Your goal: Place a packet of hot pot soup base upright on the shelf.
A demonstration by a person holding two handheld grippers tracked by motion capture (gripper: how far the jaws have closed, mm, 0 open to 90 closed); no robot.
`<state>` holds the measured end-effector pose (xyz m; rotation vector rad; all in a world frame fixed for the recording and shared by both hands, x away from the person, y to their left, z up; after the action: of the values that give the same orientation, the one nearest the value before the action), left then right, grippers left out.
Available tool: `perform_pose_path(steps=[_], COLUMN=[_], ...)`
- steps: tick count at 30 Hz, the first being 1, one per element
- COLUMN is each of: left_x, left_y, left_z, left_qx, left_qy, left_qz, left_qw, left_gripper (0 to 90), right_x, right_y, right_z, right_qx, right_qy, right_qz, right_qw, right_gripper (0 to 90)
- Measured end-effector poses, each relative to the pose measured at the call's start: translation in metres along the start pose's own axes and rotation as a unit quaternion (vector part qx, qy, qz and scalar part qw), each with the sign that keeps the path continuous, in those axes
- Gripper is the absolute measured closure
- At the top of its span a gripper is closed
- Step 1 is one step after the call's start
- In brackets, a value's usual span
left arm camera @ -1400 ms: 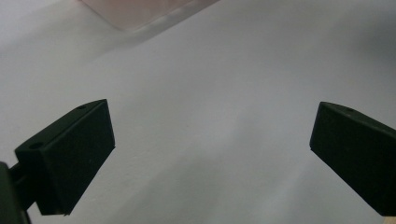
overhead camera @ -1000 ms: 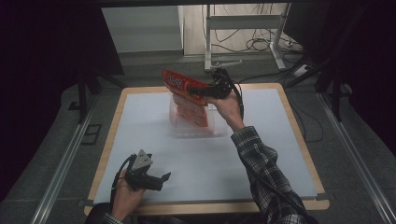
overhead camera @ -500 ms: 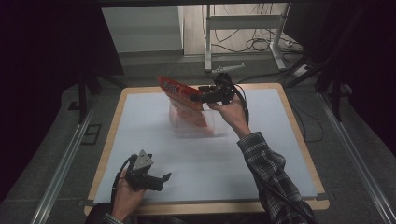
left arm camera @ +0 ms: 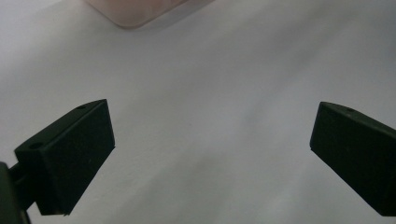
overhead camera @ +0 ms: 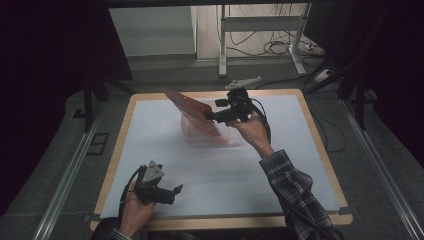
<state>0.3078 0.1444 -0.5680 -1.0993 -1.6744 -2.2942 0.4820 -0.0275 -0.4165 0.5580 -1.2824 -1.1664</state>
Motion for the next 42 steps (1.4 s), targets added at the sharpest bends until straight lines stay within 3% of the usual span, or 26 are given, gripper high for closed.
perform_pose_path(steps=[18, 32, 42], left_x=[-0.001, -0.002, -0.002], left_y=[-0.001, 0.000, 0.000], left_z=[0.000, -0.001, -0.001], left_qx=[-0.003, -0.005, -0.006], left_qy=[0.003, 0.003, 0.005], left_qz=[0.002, 0.000, 0.000], left_qw=[1.0000, 1.0000, 1.0000], left_gripper=[0.0, 0.0, 0.0], right_x=[0.018, 0.047, 0.064], right_y=[-0.024, -0.060, -0.084], right_z=[0.003, 0.009, 0.016], right_qx=[0.002, 0.005, -0.003], right_qy=[-0.011, -0.057, -0.057], right_qz=[0.008, 0.033, 0.053], right_qw=[0.9999, 0.9978, 0.9970], right_gripper=[17.6, 10.5, 5.1])
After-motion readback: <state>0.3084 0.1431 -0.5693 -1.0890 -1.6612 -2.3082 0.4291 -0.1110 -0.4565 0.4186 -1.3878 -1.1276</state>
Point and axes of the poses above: each handheld gripper's, and its own axes: x roughly backward along the jaws, y roughly out of its top, z roughly to its left, the point moved 8 cm from there along -x, roughly forward along the jaws, and after that the axes turned 12 degrees about y, right-handed, at the moved point
